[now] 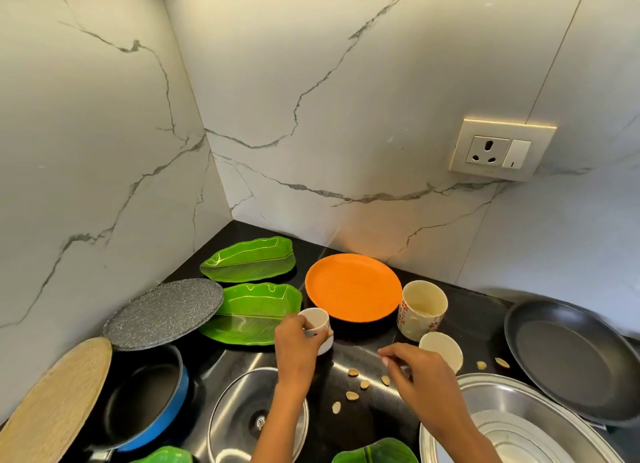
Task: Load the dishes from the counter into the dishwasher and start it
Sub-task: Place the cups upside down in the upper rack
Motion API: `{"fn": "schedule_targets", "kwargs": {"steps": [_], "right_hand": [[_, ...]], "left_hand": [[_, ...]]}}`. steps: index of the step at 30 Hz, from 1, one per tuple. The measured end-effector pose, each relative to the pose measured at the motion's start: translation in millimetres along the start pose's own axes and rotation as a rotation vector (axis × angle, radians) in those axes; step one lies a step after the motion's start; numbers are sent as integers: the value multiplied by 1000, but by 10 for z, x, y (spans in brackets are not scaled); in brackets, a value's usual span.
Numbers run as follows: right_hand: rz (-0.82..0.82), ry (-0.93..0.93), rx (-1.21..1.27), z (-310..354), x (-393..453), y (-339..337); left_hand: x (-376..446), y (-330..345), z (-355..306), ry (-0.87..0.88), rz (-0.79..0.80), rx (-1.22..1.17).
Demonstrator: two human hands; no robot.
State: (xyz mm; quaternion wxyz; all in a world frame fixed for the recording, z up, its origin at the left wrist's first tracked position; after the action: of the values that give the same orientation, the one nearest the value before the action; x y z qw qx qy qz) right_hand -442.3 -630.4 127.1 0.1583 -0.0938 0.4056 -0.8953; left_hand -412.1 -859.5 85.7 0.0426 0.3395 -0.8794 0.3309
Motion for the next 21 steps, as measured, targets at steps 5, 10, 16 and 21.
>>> {"fn": "schedule_targets", "kwargs": {"steps": [5, 10, 16, 21], "right_hand": [[-20, -12, 14, -62, -215, -87], [-102, 3, 38, -295, -602, -360], [-279, 87, 77, -814, -1418, -1005], [-409, 228, 89, -1298, -2403, -1570]], "left_hand": [[-192, -231, -181, -37, 5, -84], [-482, -276, -704, 38, 101, -229], [-1195, 2, -1436, 191, 276, -294], [-1952, 254, -2104, 322, 414, -364]]}}
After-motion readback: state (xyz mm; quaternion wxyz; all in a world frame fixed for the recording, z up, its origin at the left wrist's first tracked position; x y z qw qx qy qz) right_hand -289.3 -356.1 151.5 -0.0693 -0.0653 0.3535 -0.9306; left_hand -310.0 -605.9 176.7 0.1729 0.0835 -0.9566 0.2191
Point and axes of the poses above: each hand's wrist, its own x-axis towards the middle knuckle, its own y-axis out of the palm, z = x × y, the point moved 10 cm from there along x, towards the middle knuckle, and after that the axes turned 10 degrees about y, right-handed, at the moved point
